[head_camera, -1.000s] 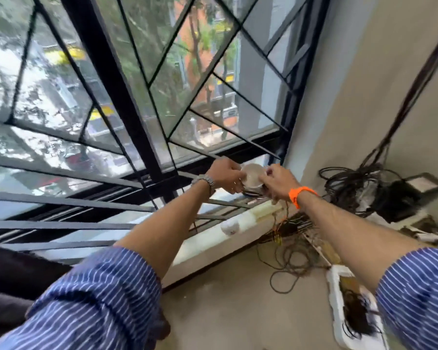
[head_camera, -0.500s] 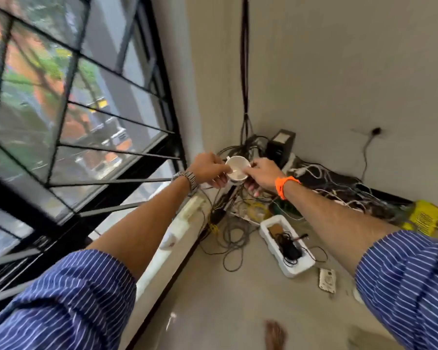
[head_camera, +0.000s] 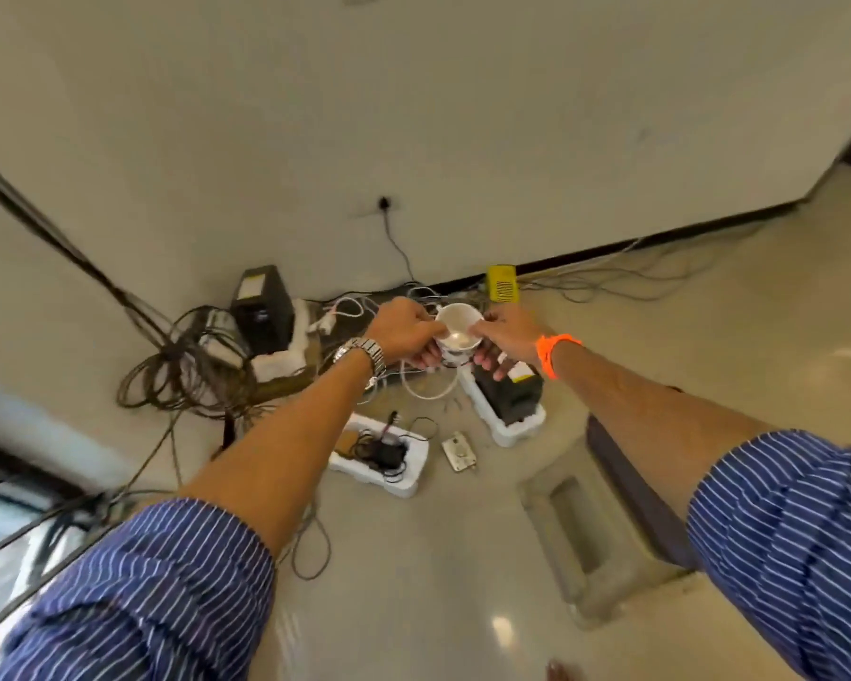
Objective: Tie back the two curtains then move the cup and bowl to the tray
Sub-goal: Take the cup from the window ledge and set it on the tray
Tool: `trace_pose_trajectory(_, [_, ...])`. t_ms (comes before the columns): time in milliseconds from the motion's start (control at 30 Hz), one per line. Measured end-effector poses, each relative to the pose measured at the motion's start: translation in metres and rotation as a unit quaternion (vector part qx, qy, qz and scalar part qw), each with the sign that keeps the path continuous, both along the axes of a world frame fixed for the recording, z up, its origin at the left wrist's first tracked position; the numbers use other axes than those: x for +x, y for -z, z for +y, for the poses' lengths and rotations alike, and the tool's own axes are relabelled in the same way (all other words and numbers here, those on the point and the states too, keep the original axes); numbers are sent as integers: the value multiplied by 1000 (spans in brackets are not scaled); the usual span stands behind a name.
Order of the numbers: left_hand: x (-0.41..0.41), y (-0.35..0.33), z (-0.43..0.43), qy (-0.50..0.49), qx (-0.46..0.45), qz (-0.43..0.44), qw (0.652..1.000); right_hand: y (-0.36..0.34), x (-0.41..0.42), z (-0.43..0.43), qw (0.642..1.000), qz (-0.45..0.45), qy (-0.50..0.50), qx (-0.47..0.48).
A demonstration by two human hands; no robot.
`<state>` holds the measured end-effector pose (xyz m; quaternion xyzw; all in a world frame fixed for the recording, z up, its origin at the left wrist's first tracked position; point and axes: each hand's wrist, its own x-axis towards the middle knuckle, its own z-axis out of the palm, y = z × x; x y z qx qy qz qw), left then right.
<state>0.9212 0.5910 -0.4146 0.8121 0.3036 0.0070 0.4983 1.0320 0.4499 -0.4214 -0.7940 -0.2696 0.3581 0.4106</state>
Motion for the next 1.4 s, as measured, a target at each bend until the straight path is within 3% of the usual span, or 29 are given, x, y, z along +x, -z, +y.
trace_pose_trajectory(333, [164, 53, -186, 156, -53, 43, 985, 56, 122, -213, 985, 52, 162, -42])
trace_pose_trajectory(633, [220, 156, -313, 220, -93, 112, 965, 149, 153, -350, 966, 87, 213, -116])
trace_pose_trajectory(1033, [237, 296, -334, 238, -53, 184, 952, 297, 163, -373, 957, 83, 205, -186])
trace_pose_trajectory(1400, [242, 364, -330, 327, 52, 217, 918, 354, 167, -363, 926, -41, 55, -372])
